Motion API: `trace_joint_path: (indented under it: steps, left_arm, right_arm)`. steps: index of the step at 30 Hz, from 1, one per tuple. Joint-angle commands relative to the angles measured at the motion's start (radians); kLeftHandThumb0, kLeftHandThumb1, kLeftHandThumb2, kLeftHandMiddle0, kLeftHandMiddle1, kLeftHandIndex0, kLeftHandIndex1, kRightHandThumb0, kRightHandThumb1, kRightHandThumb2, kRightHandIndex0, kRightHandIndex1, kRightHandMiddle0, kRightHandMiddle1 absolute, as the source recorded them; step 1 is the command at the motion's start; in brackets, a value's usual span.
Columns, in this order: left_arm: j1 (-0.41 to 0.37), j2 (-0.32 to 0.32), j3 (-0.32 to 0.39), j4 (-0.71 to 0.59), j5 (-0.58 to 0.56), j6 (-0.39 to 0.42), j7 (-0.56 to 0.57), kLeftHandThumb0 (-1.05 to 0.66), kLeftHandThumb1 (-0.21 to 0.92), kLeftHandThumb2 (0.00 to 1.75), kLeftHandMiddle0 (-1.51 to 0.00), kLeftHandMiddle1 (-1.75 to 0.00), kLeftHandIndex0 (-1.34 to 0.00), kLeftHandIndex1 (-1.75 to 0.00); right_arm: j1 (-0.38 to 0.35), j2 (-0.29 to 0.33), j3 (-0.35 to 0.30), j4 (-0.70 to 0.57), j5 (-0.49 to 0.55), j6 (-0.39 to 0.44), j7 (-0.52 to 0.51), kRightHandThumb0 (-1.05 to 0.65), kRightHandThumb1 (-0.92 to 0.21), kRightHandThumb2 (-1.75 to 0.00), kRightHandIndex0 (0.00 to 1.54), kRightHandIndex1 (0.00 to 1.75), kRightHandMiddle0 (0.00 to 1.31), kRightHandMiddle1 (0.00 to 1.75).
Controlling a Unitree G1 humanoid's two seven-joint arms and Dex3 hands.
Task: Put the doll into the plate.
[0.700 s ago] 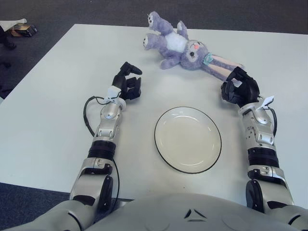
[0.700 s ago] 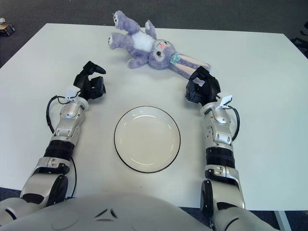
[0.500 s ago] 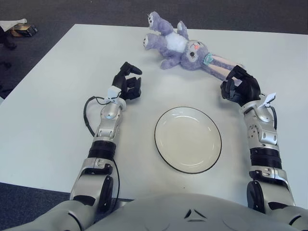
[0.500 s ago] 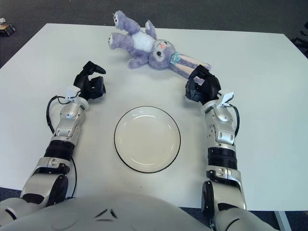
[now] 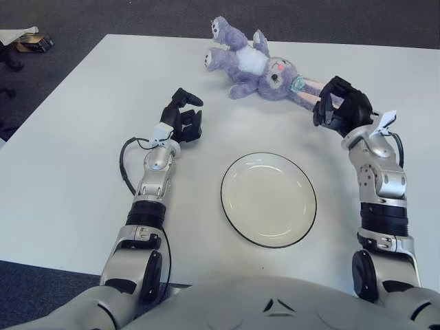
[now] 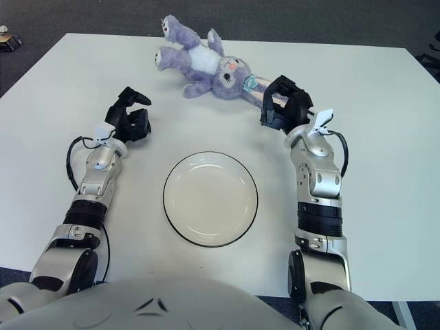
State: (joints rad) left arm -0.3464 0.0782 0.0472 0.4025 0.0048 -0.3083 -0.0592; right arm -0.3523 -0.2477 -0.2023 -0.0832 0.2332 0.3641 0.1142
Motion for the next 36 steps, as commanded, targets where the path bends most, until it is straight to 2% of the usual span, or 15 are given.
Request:
trace_joint_path:
  steps: [1, 9, 18, 20, 23, 27, 30, 32, 36]
  left_arm:
    - [0.032, -0.004, -0.001, 0.013, 0.005, 0.008, 0.010, -0.39, 0.62, 0.94, -1.02, -1.75, -0.38, -1.75]
    - [0.036, -0.006, 0.001, 0.006, -0.010, 0.021, -0.004, -0.39, 0.63, 0.93, -1.02, -1.75, -0.38, -1.75]
    - [0.032, -0.006, 0.003, 0.020, -0.019, 0.017, -0.012, -0.39, 0.64, 0.91, -1.03, -1.75, -0.37, -1.75]
    - [0.031, -0.006, 0.002, 0.022, -0.018, 0.017, -0.013, -0.39, 0.64, 0.91, -1.03, -1.75, -0.37, -1.75]
    - [0.030, -0.006, 0.001, 0.026, -0.016, 0.011, -0.010, -0.39, 0.64, 0.91, -1.03, -1.75, -0.37, -1.75]
    - [0.031, -0.008, 0.000, 0.028, -0.011, 0.004, -0.004, -0.39, 0.64, 0.91, -1.03, -1.75, -0.37, -1.75]
    - [0.033, -0.008, -0.002, 0.025, -0.002, 0.005, 0.003, -0.39, 0.63, 0.92, -1.03, -1.75, -0.37, -1.75]
    - [0.033, -0.009, -0.004, 0.025, 0.001, 0.007, 0.006, -0.39, 0.63, 0.92, -1.03, -1.75, -0.37, -1.75]
    - [0.033, -0.010, -0.005, 0.025, 0.004, 0.010, 0.009, -0.39, 0.62, 0.93, -1.02, -1.75, -0.38, -1.75]
  right_arm:
    - [-0.045, -0.061, -0.010, -0.012, -0.017, 0.033, 0.014, -0.43, -0.48, -1.11, 1.01, 1.75, 0.48, 1.75]
    - [-0.122, -0.118, 0.007, 0.056, -0.037, 0.024, 0.068, -0.42, -0.51, -1.07, 1.00, 1.75, 0.46, 1.75]
    - [-0.206, -0.131, 0.029, 0.144, -0.071, -0.015, 0.085, -0.40, -0.58, -0.98, 0.90, 1.75, 0.41, 1.75]
    - [-0.216, -0.111, 0.034, 0.077, -0.061, 0.029, 0.069, -0.40, -0.59, -0.97, 0.87, 1.75, 0.40, 1.75]
    - [-0.245, -0.131, 0.037, 0.160, -0.082, -0.025, 0.081, -0.39, -0.60, -0.95, 0.82, 1.75, 0.39, 1.75]
    - [-0.253, -0.142, 0.049, 0.184, -0.115, -0.054, 0.074, -0.39, -0.62, -0.93, 0.80, 1.75, 0.38, 1.75]
    - [-0.270, -0.155, 0.073, 0.233, -0.167, -0.128, 0.072, -0.39, -0.65, -0.89, 0.75, 1.74, 0.36, 1.75]
    - [-0.276, -0.159, 0.081, 0.257, -0.185, -0.167, 0.077, -0.20, -0.53, -1.04, 0.68, 1.70, 0.33, 1.75]
    - [-0.286, -0.170, 0.101, 0.300, -0.224, -0.241, 0.084, -0.06, -0.45, -1.14, 0.63, 1.65, 0.30, 1.75]
